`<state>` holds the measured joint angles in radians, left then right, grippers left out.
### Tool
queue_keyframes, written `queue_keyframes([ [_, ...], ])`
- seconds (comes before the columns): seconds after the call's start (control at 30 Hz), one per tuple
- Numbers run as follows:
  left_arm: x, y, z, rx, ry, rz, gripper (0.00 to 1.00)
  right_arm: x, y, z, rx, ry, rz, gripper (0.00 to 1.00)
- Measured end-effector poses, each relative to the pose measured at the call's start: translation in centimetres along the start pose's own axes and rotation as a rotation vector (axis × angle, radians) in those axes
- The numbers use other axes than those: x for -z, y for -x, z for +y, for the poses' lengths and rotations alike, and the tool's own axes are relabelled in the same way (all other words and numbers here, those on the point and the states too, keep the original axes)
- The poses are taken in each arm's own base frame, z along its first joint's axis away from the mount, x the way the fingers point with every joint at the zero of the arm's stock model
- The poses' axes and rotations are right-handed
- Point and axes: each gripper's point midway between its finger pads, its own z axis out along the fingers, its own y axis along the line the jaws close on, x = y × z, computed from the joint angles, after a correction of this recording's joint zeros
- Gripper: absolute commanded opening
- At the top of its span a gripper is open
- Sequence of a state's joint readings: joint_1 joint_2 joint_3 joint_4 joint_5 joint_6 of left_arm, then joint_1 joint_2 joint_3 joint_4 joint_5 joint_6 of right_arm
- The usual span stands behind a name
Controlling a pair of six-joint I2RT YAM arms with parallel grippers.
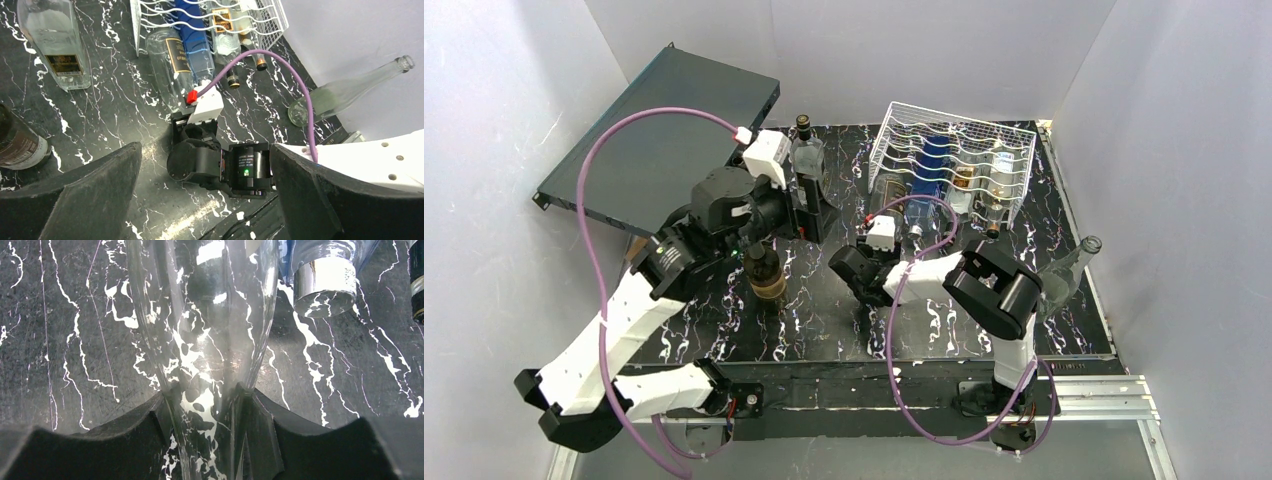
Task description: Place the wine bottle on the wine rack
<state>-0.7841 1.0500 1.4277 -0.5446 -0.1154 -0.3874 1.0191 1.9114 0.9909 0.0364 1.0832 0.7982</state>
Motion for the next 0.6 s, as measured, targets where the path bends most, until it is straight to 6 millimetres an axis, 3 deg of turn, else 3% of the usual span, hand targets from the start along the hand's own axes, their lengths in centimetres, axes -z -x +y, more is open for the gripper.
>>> queue_keyframes([
  [0.17, -1.2, -0.6, 0.1, 0.005, 0.017, 0.041, 0.99, -0.7, 0.4, 0.0, 0.02, 0.012, 0.006, 0.01],
  [0.43, -0.5, -0.2, 0.0, 0.001, 0.019, 0.04, 0.99, -3.5, 2.0, 1.5, 0.021, -0.014, 0.004, 0.01],
  [0.47, -0.4, -0.2, 0.1, -0.002, 0.025, 0.041, 0.99, -4.0, 2.2, 1.6, 0.011, -0.022, 0.006, 0.07],
  [0.6, 0.0, -0.5, 0.9, -0.022, 0.056, 0.057, 0.99, -4.8, 2.6, 2.1, -0.011, -0.01, 0.031, 0.64],
])
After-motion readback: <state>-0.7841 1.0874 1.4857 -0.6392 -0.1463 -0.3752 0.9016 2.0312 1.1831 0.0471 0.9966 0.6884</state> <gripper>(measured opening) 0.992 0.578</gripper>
